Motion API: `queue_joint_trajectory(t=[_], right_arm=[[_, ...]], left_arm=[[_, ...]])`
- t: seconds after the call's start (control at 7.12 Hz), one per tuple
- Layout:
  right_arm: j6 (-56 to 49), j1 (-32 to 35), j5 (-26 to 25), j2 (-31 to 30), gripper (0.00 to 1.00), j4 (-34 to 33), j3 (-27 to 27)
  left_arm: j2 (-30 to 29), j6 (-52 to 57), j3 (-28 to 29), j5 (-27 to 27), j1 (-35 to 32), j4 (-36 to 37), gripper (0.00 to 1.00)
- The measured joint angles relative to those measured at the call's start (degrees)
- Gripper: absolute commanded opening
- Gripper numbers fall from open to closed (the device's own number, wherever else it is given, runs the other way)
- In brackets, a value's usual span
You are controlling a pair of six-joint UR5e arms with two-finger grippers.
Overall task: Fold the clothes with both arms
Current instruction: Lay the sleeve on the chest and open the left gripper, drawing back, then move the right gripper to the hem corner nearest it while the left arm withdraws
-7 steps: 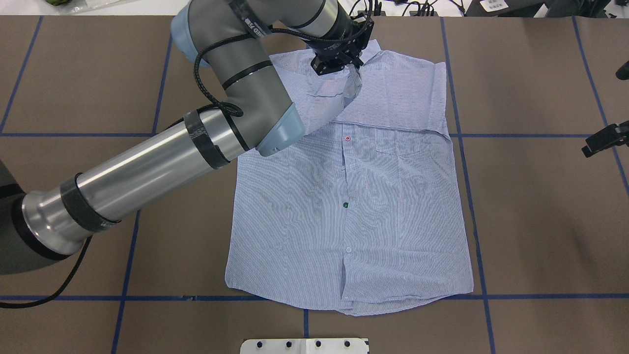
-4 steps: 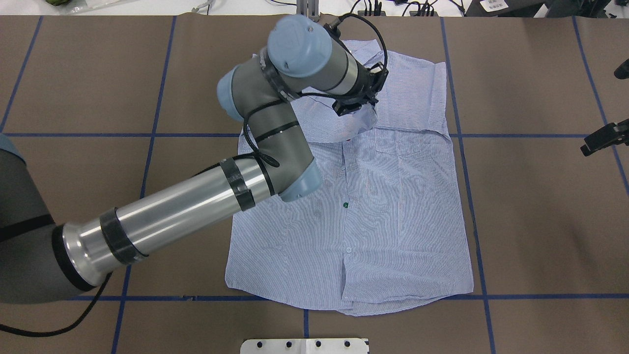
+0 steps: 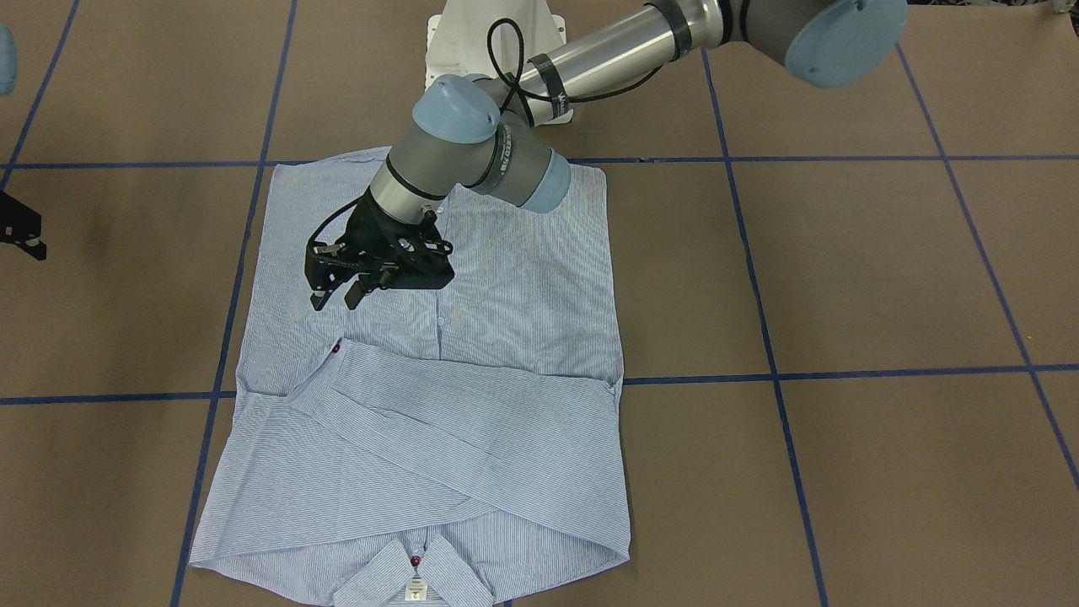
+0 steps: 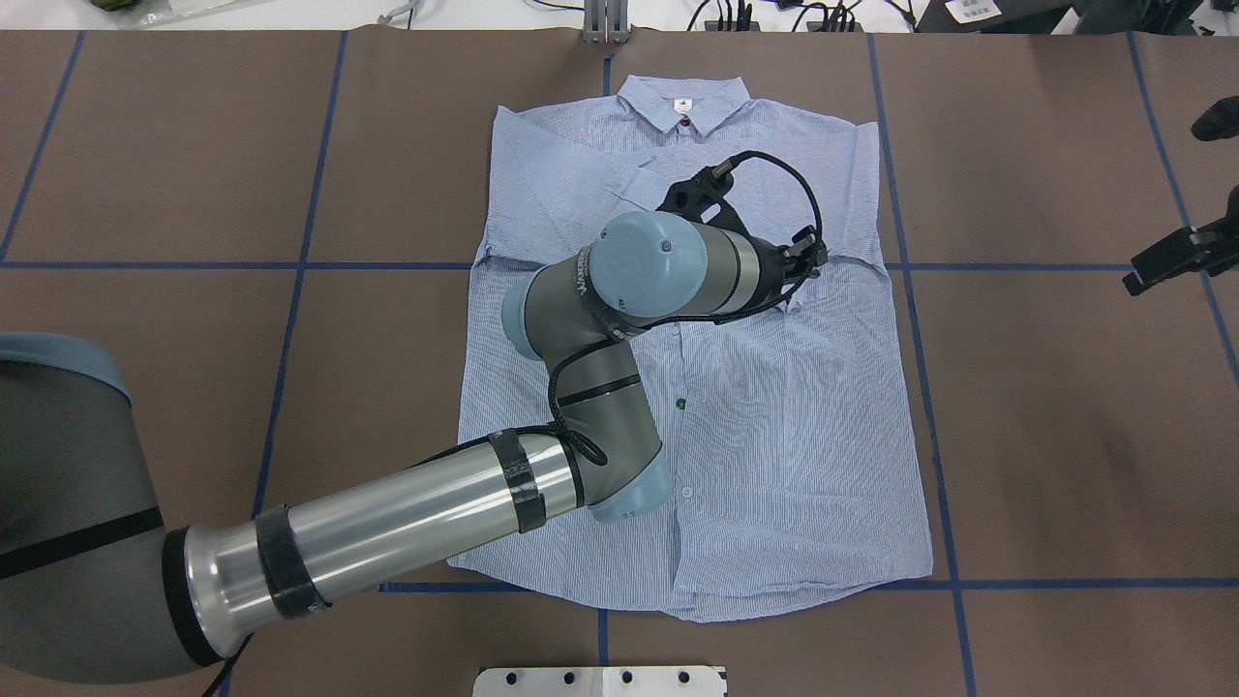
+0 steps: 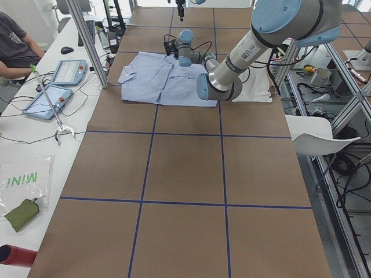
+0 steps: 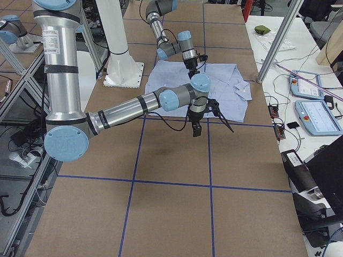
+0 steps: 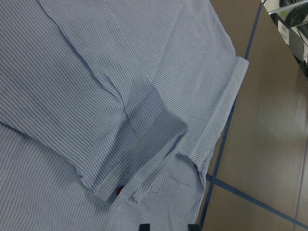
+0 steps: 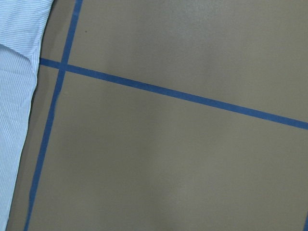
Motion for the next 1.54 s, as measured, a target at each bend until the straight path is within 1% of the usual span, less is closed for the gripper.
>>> queue_joint_trajectory(t=[0.14,0.28,0.42,0.56,0.84,0.98,1.12,1.26,1.4,1.54], right_arm=[[0.34,0.0,1.05,1.14,1.0,0.23,-1.29],[1.48,0.0,1.54,1.62,1.0,0.47,-1.66],[5.17,-0.3,1.73,1.6,1.0,1.8,-1.17],[11.58,-1.42,1.85,0.91,1.0,5.98,-0.52],[25.81,-6.28,1.5,-3.66,1.0,20.64,0.01],[30.37,-8.23,1.27,-6.58,1.0,26.11,0.45],[33.88,-10.27,0.71,-9.03,1.0,28.94,1.71],[37.81,-13.39,-1.2,-10.87,1.0,30.08,3.82],[42.22,-17.57,-4.61,-11.93,1.0,30.44,5.85],[46.94,-22.67,-8.58,-12.45,1.0,30.56,7.58]], left_arm=[[0.25,1.29,-0.19,0.31,-0.3,-0.41,1.0],[0.69,2.66,-0.42,0.27,-1.16,-0.36,0.94],[1.72,3.49,-1.57,-0.47,-2.23,0.61,0.94],[3.87,3.92,-5.0,-2.43,-3.53,3.45,0.99],[10.5,7.76,-17.03,-5.92,-5.42,13.35,0.99],[14.2,10.8,-24.02,-6.63,-5.86,19.81,0.99],[18.47,13.47,-30.86,-7.04,-6.03,24.92,0.99],[23.23,15.29,-37.09,-7.21,-6.14,27.82,0.99],[27.0,16.05,-41.22,-7.26,-6.25,28.92,0.99],[29.5,16.34,-43.57,-7.27,-6.35,29.32,0.99]])
